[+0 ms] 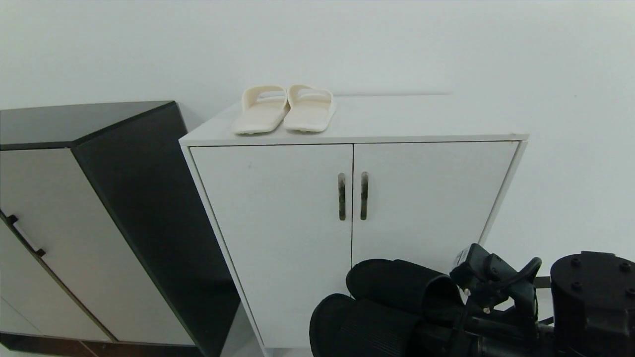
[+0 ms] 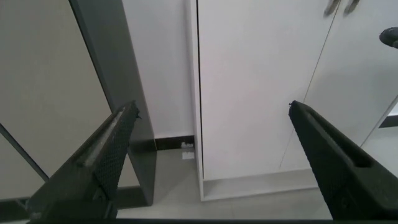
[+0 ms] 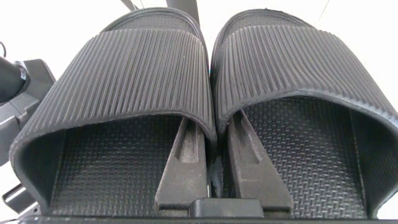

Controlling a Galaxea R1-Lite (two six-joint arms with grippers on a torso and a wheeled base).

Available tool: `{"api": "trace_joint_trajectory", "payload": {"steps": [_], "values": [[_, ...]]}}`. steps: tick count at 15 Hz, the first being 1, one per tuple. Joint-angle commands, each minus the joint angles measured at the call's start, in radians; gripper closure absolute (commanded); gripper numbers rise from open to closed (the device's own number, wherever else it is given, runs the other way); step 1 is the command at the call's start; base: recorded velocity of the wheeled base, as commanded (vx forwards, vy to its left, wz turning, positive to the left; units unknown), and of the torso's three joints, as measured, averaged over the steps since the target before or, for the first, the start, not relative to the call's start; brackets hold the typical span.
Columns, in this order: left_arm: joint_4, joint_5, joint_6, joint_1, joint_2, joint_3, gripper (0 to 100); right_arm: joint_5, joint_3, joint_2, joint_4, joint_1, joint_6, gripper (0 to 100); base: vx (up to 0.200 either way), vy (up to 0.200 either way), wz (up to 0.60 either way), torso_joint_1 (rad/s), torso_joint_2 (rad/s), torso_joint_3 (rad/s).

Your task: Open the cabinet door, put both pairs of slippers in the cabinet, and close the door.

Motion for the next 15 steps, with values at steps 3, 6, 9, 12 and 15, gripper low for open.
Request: {"api": "trace_joint_trajectory", "payload": {"steps": [3, 6, 9, 12, 15], "values": [[-0.006, 0.020, -0.019, 0.000, 0.015, -0.054, 0, -0.001, 0.007, 0.002, -0.010, 0.001, -0.002, 100, 0.000, 0.000, 0.00, -0.100, 0.46, 0.352], [0.003, -0.006, -0.099, -0.008, 0.266, -0.290, 0, -0.001, 0.006, -0.001, -0.016, 0.002, -0.005, 100, 0.000, 0.000, 0.00, -0.061, 0.44, 0.375], [-0.085, -0.173, -0.056, -0.014, 0.489, -0.291, 0, -0.001, 0.007, -0.001, -0.018, 0.002, -0.028, 100, 0.000, 0.000, 0.00, -0.022, 0.38, 0.347], [-0.138, -0.420, -0.051, -0.018, 0.622, -0.304, 0, 0.000, 0.023, -0.002, -0.051, 0.002, -0.028, 100, 0.000, 0.000, 0.00, 0.004, 0.10, 0.094], [-0.155, -0.512, -0.054, -0.052, 0.750, -0.407, 0, -0.001, 0.030, -0.004, -0.062, 0.001, -0.026, 100, 0.000, 0.000, 0.00, 0.001, 0.01, 0.017]]}}
